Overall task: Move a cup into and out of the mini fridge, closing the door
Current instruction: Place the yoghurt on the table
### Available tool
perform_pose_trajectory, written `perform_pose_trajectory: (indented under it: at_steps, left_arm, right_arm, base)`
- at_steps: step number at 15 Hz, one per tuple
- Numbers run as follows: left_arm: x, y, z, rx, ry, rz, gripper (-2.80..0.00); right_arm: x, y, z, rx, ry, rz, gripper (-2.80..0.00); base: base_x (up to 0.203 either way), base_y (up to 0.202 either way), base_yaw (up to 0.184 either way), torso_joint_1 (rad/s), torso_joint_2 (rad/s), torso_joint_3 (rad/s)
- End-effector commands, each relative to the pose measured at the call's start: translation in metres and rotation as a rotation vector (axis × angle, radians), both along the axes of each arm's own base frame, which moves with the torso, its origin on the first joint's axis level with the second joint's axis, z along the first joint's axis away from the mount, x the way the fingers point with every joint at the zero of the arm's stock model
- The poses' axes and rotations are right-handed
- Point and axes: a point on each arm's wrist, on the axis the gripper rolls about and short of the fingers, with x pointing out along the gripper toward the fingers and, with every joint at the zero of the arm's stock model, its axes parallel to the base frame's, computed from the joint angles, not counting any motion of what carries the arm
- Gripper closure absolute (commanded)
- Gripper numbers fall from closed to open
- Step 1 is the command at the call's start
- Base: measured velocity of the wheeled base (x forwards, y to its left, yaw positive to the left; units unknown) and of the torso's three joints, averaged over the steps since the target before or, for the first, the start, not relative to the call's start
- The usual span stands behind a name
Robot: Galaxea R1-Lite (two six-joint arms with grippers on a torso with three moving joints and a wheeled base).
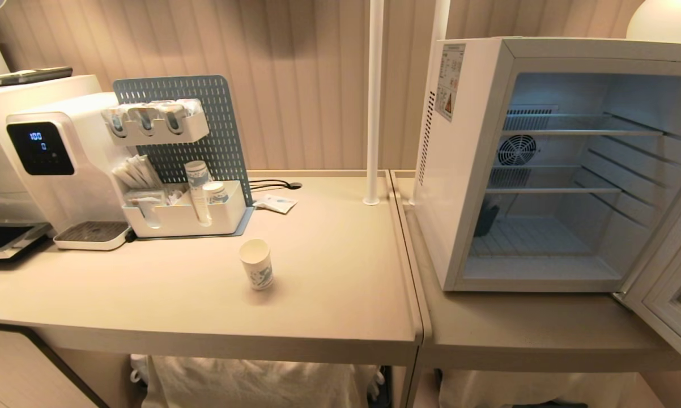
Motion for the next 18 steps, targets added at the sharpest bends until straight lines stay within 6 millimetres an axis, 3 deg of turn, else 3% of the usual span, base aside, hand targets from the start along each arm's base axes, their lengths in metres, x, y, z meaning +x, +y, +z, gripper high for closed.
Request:
perform_pose_trajectory:
  at_steps: [1,3,5,9,13,18]
  left_arm:
    - [0.000,0.000,0.000,0.000,0.001,0.000,0.00]
    - [0.000,0.000,0.000,0.000,-0.001,-0.001,0.00]
    - [0.000,0.000,0.000,0.000,-0.001,0.000,0.00]
    - [0.000,0.000,0.000,0.000,0.000,-0.001,0.00]
    - [0.000,0.000,0.000,0.002,0.000,0.000,0.00]
    - [0.000,0.000,0.000,0.002,0.000,0.002,0.00]
  right_arm:
    - [-0.028,0.000,-0.035,0.004,-0.068,0.001,0.00]
    - [-0.036,0.000,-0.060,0.005,-0.097,-0.003,0.00]
    - [-0.042,0.001,-0.073,0.008,-0.132,-0.008,0.00]
    - [-0.037,0.000,-0.081,0.014,-0.237,-0.022,0.00]
    - [-0.053,0.001,-0.094,0.028,-0.387,0.011,0.00]
    - [-0.047,0.000,-0.104,0.108,-0.394,-0.010,0.00]
  base:
    - [0.000,0.000,0.000,0.000,0.00,0.000]
    - [0.000,0.000,0.000,0.000,0.00,0.000]
    - [0.000,0.000,0.000,0.000,0.00,0.000]
    - [0.000,0.000,0.000,0.000,0.00,0.000]
    - [0.000,0.000,0.000,0.000,0.00,0.000]
    - [0.000,0.000,0.000,0.000,0.00,0.000]
